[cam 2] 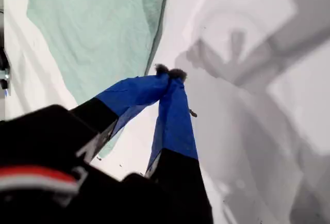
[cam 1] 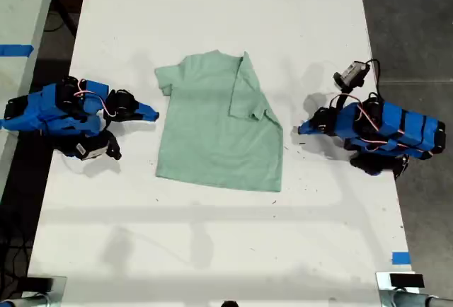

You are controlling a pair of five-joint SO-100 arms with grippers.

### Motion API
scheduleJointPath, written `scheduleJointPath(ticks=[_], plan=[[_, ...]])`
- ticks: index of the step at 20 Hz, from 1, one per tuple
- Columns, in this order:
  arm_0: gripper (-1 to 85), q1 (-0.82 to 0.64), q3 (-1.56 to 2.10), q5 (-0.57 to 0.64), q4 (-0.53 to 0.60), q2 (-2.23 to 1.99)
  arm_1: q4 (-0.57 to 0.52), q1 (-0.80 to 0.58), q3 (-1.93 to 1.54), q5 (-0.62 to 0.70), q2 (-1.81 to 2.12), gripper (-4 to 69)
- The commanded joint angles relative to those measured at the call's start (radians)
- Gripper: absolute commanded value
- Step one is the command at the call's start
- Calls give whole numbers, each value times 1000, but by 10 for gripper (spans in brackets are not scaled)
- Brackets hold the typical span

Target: Fold t shirt

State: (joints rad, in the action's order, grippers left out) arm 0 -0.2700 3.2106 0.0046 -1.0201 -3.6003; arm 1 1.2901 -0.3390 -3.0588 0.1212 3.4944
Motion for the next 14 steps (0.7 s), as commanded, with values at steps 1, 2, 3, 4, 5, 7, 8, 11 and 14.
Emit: scheduleJointPath(ticks=[1,2,3,4,5,7,8,11,14], plan=[[-1,32,8,-28,35,-6,-34,-2,-51,15,14,-15],[-1,32,8,-28,37,-6,-34,-2,-51,15,14,-15],[-1,32,8,-29,40,-6,-34,-2,-51,15,14,-15],[-1,32,9,-34,48,-6,-34,-2,-51,15,14,-15],[-1,35,12,-34,58,-6,-34,-2,-51,15,14,-15],[-1,40,12,-28,72,-6,-34,-2,-51,15,14,-15],[-1,41,12,-28,75,-6,-34,-2,-51,15,14,-15],[-2,38,12,-26,92,-6,-34,-2,-51,15,14,-15],[-3,-161,-190,153,75,84,-34,-3,-51,15,14,-15]])
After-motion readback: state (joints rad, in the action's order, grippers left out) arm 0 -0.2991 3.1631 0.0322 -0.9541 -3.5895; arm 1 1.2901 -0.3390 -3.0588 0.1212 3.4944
